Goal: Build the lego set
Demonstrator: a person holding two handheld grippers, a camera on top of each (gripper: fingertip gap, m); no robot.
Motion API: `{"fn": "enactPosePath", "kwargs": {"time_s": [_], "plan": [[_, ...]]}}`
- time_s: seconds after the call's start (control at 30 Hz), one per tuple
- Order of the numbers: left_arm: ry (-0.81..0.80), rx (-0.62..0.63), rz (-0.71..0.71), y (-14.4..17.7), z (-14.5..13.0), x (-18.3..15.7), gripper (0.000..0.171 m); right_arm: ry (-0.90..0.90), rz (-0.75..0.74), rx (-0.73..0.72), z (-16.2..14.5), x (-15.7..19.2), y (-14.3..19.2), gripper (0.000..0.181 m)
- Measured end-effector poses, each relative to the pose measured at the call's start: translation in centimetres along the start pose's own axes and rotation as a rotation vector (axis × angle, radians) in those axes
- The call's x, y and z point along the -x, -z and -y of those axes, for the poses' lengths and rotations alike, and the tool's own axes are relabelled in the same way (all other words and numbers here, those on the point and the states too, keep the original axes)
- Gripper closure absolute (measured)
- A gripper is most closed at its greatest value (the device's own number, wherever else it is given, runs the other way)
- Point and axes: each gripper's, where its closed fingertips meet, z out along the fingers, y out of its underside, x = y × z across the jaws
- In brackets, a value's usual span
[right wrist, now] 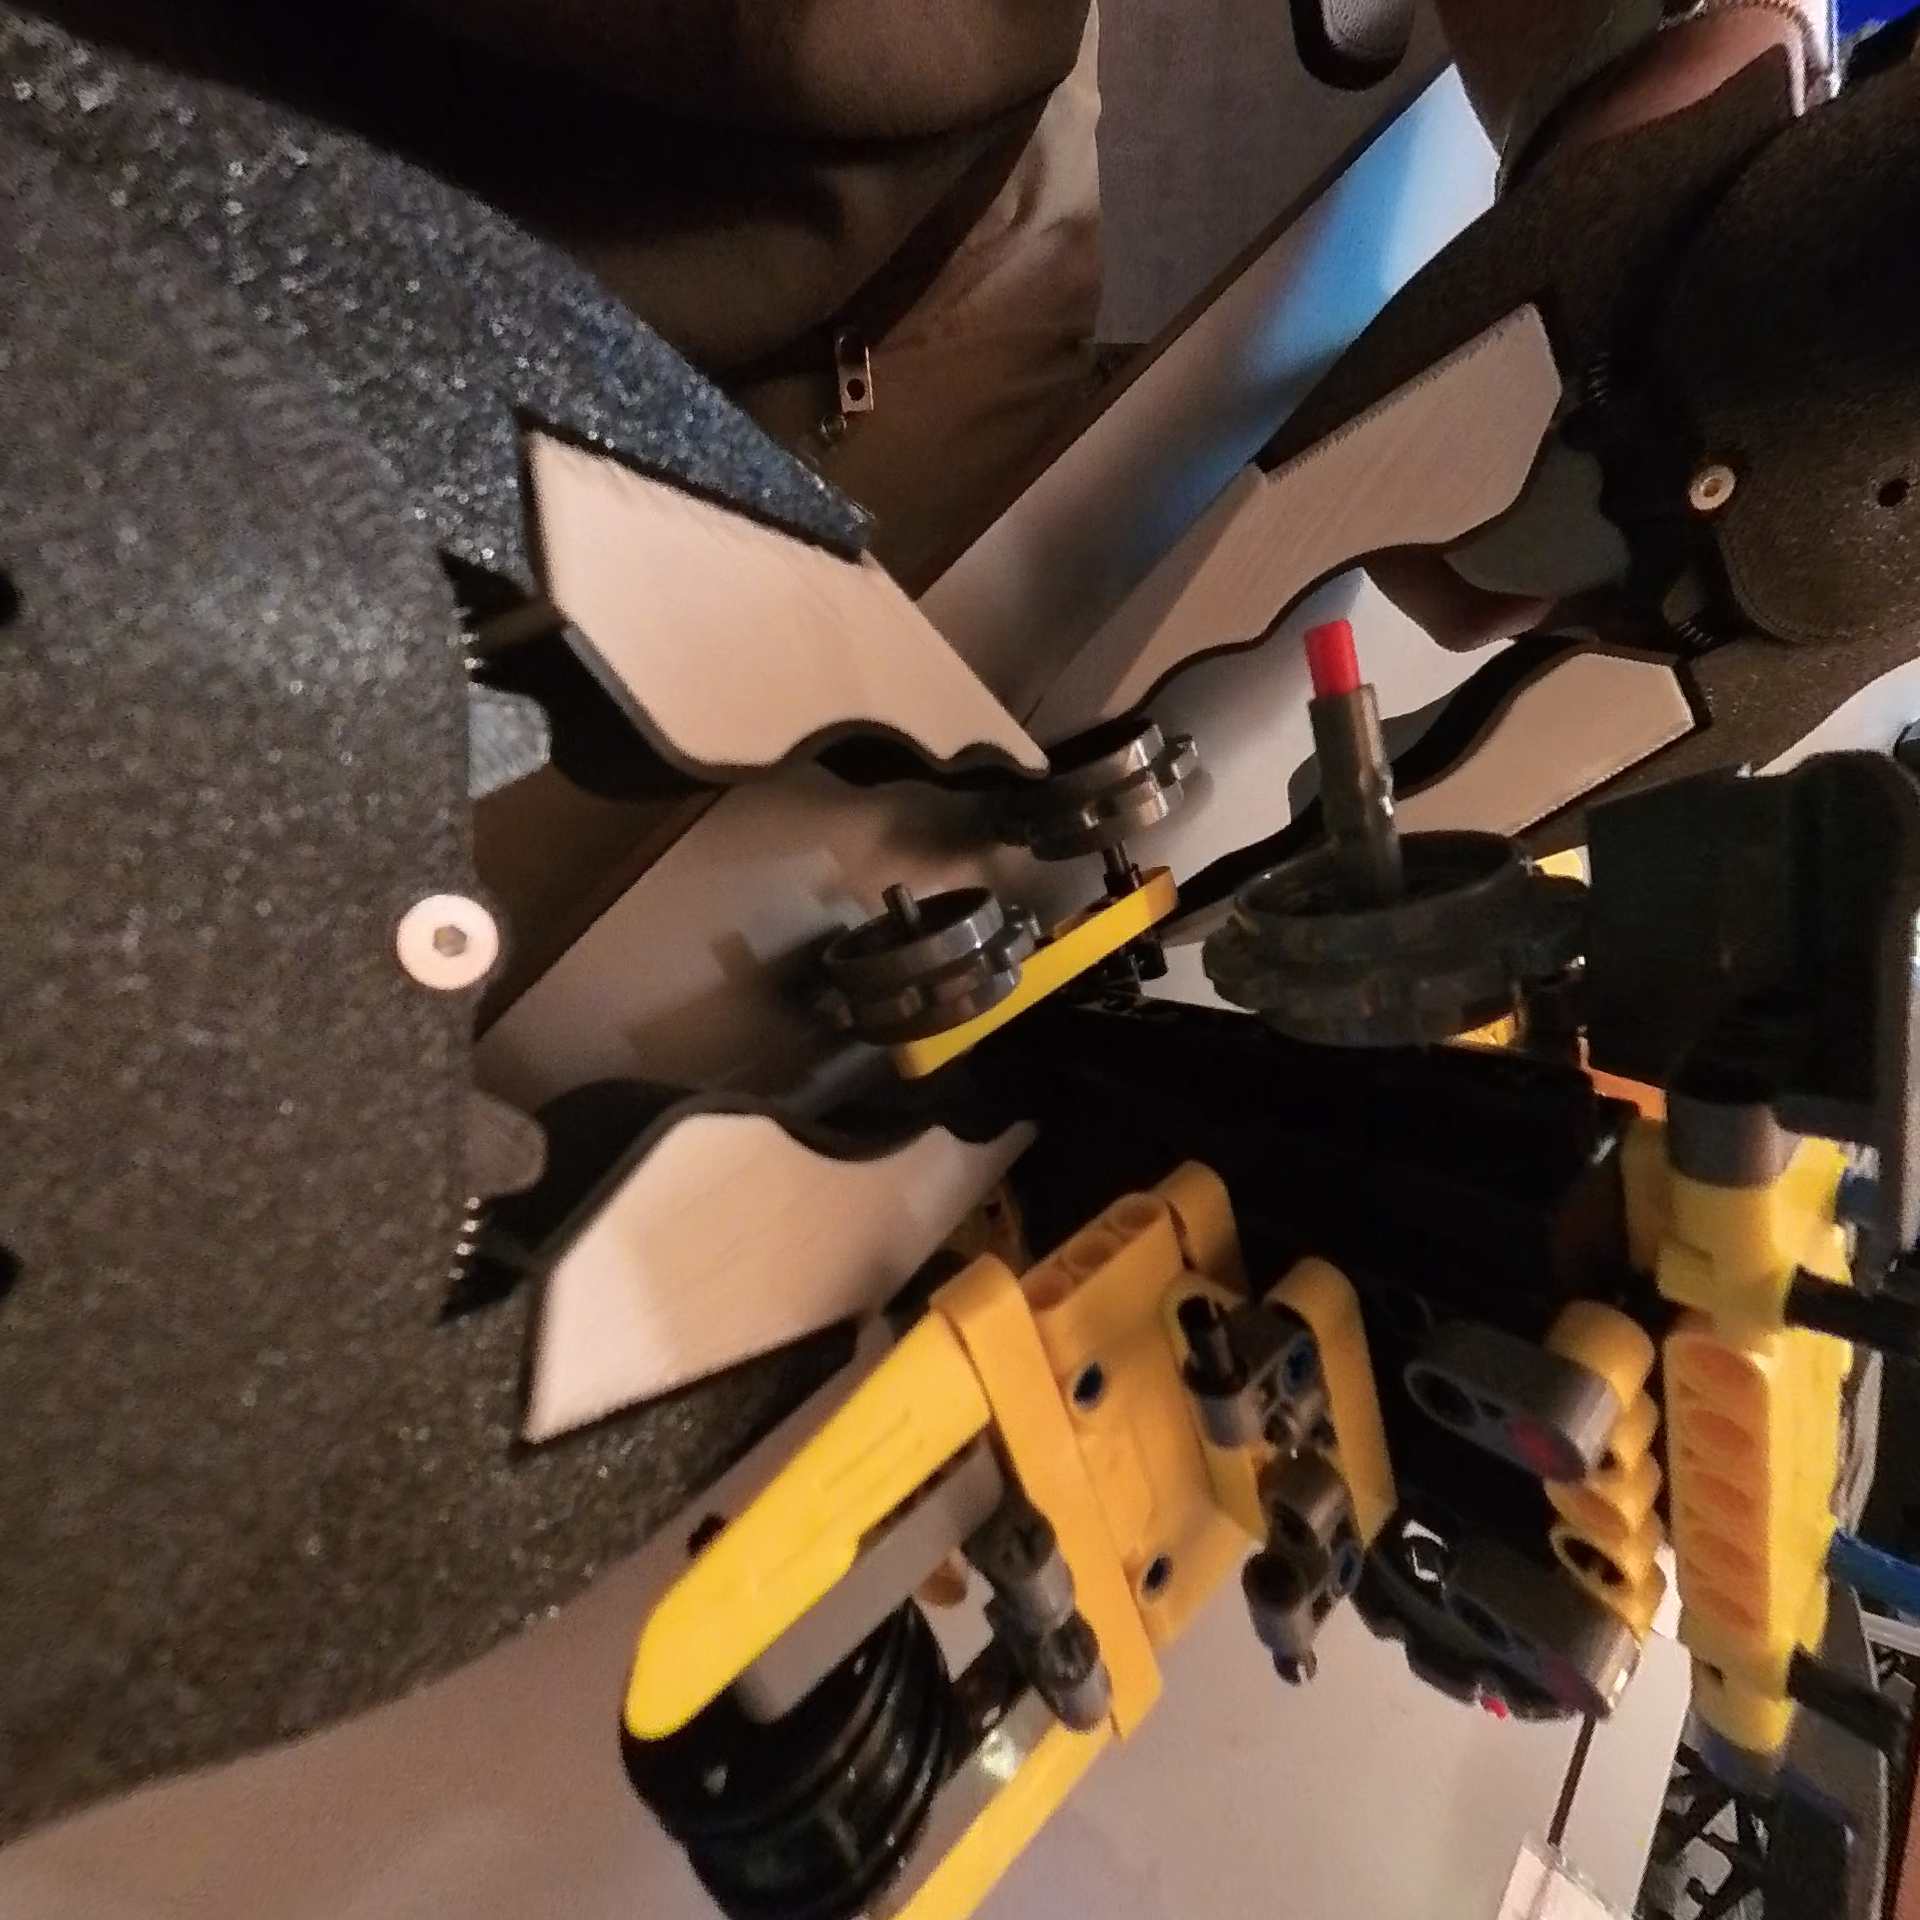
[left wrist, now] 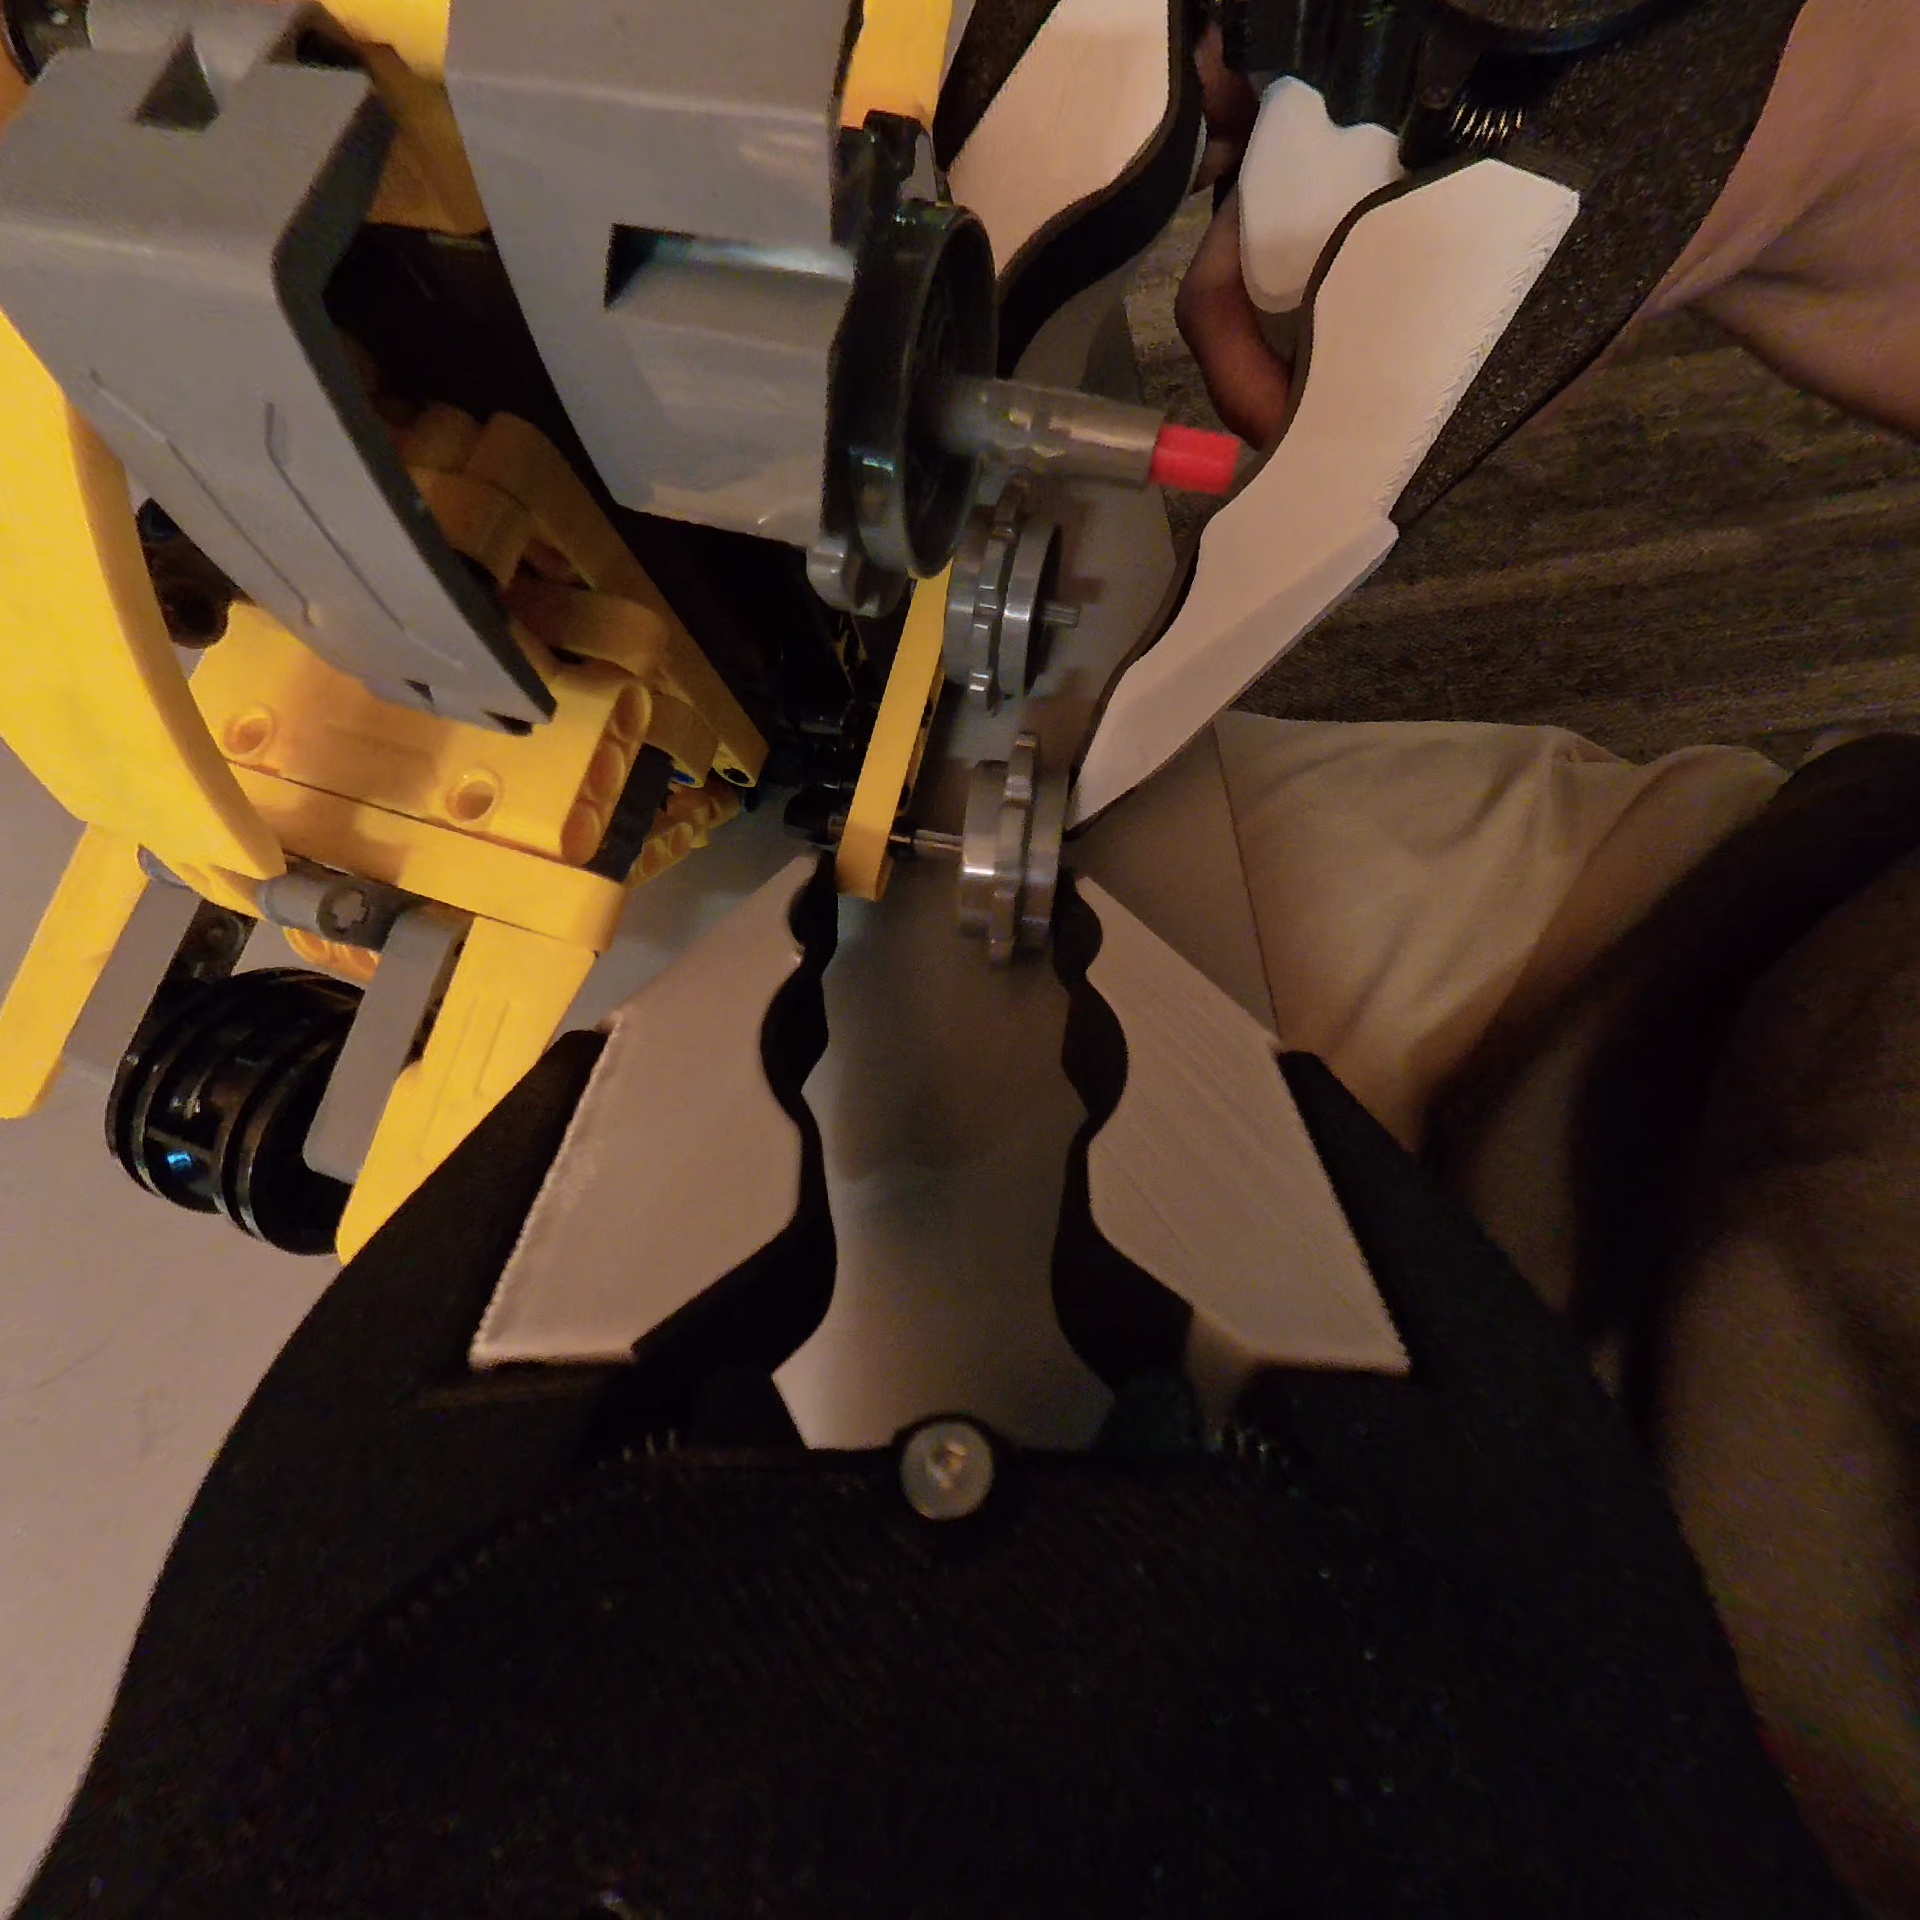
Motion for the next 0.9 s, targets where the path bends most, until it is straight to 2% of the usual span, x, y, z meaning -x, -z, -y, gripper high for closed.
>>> {"fn": "enactPosePath", "kwargs": {"time_s": [0.67, 0.8, 0.9], "plan": [[0.035, -0.018, -0.019, -0.01, 0.18, 0.25, 0.136, -0.007, -0.010, 0.019, -0.10, -0.28, -0.05, 0.128], [0.075, -0.051, -0.026, -0.04, 0.40, 0.19, 0.133, -0.009, -0.006, 0.015, -0.10, -0.36, 0.07, 0.129], [0.093, -0.057, -0.027, -0.07, 0.43, 0.28, 0.121, -0.007, -0.018, 0.019, -0.04, -0.32, 0.14, 0.128]]}}
